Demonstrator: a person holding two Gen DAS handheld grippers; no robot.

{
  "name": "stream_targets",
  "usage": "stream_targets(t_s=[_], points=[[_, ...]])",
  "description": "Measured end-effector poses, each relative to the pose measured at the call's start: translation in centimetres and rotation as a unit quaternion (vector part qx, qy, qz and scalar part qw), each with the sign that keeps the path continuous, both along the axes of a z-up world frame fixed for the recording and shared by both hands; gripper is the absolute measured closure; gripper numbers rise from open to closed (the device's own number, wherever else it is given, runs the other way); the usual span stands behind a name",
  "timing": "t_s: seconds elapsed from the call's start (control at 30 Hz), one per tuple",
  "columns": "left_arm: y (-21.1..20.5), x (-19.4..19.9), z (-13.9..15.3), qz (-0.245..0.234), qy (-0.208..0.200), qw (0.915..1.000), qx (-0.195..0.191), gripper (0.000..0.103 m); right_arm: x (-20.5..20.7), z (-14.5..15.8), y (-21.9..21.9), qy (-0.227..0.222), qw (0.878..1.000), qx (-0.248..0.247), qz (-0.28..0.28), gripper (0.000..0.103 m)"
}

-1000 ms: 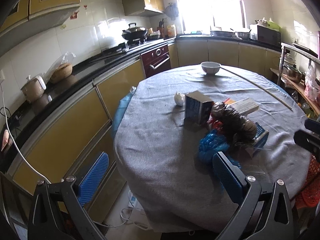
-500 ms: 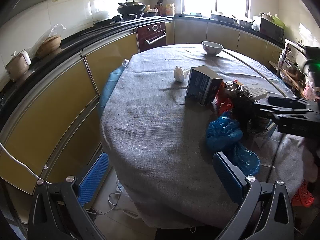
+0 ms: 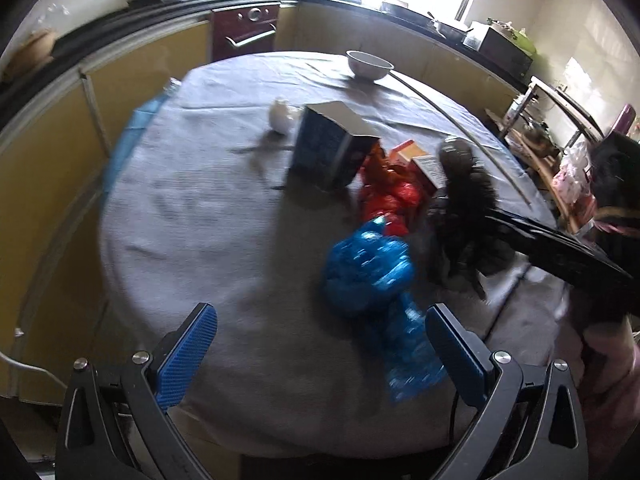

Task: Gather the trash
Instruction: 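Grasp the black wrapped bundle with the right tool while the left tool grasps the blue bag, then carry both items to the red basket and open both tools to drop them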

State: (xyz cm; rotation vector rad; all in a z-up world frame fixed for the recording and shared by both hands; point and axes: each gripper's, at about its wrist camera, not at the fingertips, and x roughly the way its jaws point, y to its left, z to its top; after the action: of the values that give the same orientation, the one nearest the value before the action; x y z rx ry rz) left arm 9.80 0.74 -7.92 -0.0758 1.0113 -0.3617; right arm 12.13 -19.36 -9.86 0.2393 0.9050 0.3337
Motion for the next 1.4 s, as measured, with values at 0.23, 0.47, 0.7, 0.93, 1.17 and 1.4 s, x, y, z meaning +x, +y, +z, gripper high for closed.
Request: stream_targets(t_s=[0.23, 0.47, 0.7, 0.93, 1.17, 1.4], points=[[-3.4, 2.8, -1.3, -0.014, 0.008, 0.9998, 0.01, 0.003, -4.7, 2.4, -5.1, -0.031, 0.996, 0.07, -0.052, 0.061], [-4.4, 3.9, -3.5, -0.023, 0.038, 0.999, 0.003, 0.041, -11.1, 2.2, -10.3, -0.038, 0.989, 0.086, -0.116, 0.061], [-3.8, 2.7, -1.4, -0.016, -0.002, 0.9999, -0.004, 0.052, -17.0, 0.5, -16.0, -0.034, 0.975, 0.094, -0.197, 0.061], [-4.6, -0.8, 3.3, -0.031, -0.082, 0.9961, 0.014, 0.053, -21.6, 0.4, -20.6, -0.042, 0.958, 0.094, -0.268, 0.061], [-12.3, -4.6, 7.5, -0.168, -0.13, 0.9773, -0.006, 0.053, -27.1, 0.4, -25.7, -0.046, 0.934, 0.09, -0.343, 0.061], [-24.6, -8.9, 6.9, -0.331, -0.119, 0.936, -0.011, 0.053, -33.2, -1.6, -29.2, -0.031, 0.909, 0.103, -0.403, 0.06]])
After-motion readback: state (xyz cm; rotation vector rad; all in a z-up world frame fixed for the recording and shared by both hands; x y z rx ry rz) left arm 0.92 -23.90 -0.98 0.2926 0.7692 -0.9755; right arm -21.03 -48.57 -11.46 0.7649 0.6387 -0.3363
